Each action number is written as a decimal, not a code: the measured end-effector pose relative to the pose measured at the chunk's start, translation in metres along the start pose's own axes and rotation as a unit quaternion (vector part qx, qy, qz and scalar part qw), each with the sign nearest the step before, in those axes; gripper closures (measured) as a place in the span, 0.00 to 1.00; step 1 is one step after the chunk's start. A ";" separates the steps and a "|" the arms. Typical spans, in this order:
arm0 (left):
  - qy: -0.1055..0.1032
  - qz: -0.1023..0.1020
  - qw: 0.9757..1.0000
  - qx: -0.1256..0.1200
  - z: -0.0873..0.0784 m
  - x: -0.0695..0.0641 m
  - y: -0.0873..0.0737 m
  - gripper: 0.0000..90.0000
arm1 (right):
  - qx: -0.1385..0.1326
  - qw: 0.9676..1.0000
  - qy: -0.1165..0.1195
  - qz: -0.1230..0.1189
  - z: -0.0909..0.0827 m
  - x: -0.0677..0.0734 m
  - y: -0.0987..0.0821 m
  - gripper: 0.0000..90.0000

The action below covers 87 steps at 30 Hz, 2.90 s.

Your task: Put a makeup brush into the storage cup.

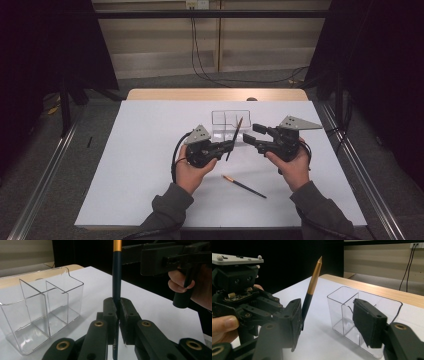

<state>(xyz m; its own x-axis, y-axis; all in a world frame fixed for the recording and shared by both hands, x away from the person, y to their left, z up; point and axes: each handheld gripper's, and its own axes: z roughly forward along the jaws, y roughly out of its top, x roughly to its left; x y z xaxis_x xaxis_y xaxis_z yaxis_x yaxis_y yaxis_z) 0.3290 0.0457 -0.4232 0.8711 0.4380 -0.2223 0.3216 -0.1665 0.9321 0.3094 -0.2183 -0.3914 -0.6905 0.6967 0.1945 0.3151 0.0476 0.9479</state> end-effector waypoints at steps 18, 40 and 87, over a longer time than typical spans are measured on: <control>-0.007 0.002 1.000 -0.002 0.006 -0.005 0.000 0.93 | -0.016 1.000 0.000 0.018 0.004 0.001 0.001 0.59; -0.010 0.002 1.000 -0.006 0.010 -0.007 -0.003 0.93 | -0.015 0.999 0.040 0.019 0.012 0.009 0.007 0.92; -0.020 0.018 0.999 -0.031 -0.011 0.008 -0.005 0.53 | -0.026 0.999 0.038 -0.002 0.002 0.001 0.016 0.94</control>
<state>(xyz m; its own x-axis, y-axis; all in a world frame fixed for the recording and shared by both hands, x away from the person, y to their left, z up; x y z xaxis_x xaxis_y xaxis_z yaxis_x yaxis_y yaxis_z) 0.3298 0.0596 -0.4266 0.8963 0.3964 -0.1988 0.2678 -0.1266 0.9551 0.3150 -0.2153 -0.3764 -0.7403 0.6395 0.2074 0.2793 0.0119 0.9601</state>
